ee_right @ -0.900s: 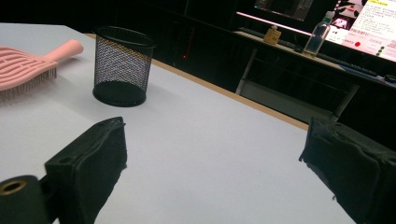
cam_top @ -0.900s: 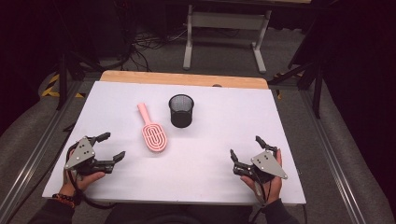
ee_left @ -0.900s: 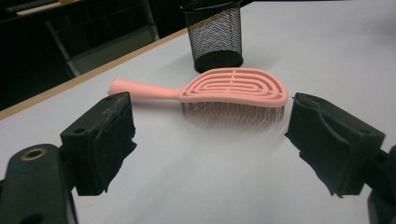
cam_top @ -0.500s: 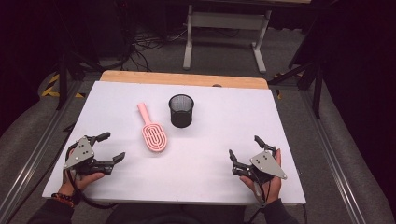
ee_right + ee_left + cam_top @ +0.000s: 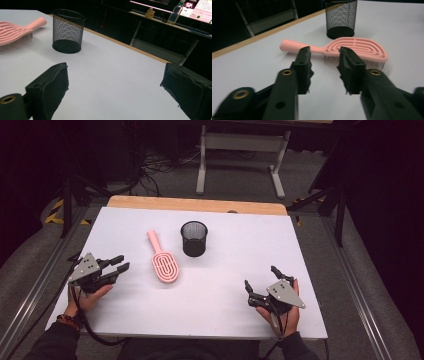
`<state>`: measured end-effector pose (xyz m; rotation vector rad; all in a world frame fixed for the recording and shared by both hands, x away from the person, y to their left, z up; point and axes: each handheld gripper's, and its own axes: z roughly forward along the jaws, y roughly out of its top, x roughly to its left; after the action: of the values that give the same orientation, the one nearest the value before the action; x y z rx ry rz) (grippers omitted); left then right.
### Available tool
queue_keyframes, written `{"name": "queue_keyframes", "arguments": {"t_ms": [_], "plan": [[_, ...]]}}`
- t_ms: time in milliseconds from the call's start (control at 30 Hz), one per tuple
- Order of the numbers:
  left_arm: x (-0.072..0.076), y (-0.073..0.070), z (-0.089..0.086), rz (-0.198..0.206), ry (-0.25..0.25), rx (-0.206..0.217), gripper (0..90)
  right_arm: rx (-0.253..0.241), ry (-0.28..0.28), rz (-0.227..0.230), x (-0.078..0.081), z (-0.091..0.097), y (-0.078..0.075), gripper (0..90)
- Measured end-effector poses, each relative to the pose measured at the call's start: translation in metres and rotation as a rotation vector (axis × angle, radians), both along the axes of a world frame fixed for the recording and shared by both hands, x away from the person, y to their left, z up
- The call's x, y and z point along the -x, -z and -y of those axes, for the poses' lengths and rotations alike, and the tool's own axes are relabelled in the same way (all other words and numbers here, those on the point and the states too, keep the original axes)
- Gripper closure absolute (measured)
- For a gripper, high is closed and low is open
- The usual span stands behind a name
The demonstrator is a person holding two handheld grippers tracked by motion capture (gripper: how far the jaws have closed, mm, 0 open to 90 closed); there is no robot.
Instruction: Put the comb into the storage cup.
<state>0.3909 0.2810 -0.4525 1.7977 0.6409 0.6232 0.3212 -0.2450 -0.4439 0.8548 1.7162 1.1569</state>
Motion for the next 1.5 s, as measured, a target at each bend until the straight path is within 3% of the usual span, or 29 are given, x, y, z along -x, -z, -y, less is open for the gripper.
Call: {"name": "queue_keyframes", "arguments": {"t_ms": [133,200,333,467,500,533,567,767,1067,1133,1267,1400,1500], "plan": [[-0.018,-0.010,0.004,0.001,0.022,0.013,89.5,0.000,-0.003,-0.007,-0.002,0.000,0.001,7.3],[-0.031,-0.015,0.011,-0.007,0.026,-0.018,89.7,0.003,-0.002,-0.006,-0.002,-0.001,0.001,7.4],[-0.054,-0.018,0.023,-0.029,0.040,-0.030,89.8,0.003,0.000,-0.010,-0.003,-0.002,0.001,7.5],[-0.079,-0.020,0.042,-0.050,0.052,-0.076,89.8,0.013,-0.002,-0.018,-0.003,-0.002,0.003,7.5],[-0.079,-0.020,0.042,-0.050,0.052,-0.076,89.8,0.009,-0.004,-0.021,-0.003,-0.002,0.003,7.5],[-0.091,-0.021,0.051,-0.080,0.057,-0.107,89.8,0.001,-0.010,-0.024,-0.003,-0.001,0.003,7.5],[-0.095,-0.021,0.056,-0.079,0.053,-0.133,89.8,-0.007,-0.016,-0.030,-0.003,-0.001,0.003,7.5],[-0.120,-0.023,0.079,-0.118,0.071,-0.203,89.8,0.005,-0.025,-0.037,-0.005,-0.003,0.004,7.5],[-0.149,-0.015,0.099,-0.195,0.049,-0.279,89.8,0.031,-0.032,-0.041,-0.005,-0.004,0.006,7.6],[-0.154,-0.013,0.102,-0.202,0.027,-0.315,89.8,0.036,-0.049,-0.039,-0.004,-0.005,0.006,7.6],[-0.168,-0.002,0.108,-0.256,-0.008,-0.421,89.8,0.062,-0.058,-0.039,-0.004,-0.006,0.007,7.7],[-0.171,0.004,0.105,-0.297,-0.026,-0.439,89.8,0.072,-0.057,-0.040,-0.003,-0.005,0.007,8.2],[-0.172,0.010,0.103,-0.349,-0.050,-0.475,89.8,0.052,-0.072,-0.036,0.001,-0.006,0.003,8.4]]}}
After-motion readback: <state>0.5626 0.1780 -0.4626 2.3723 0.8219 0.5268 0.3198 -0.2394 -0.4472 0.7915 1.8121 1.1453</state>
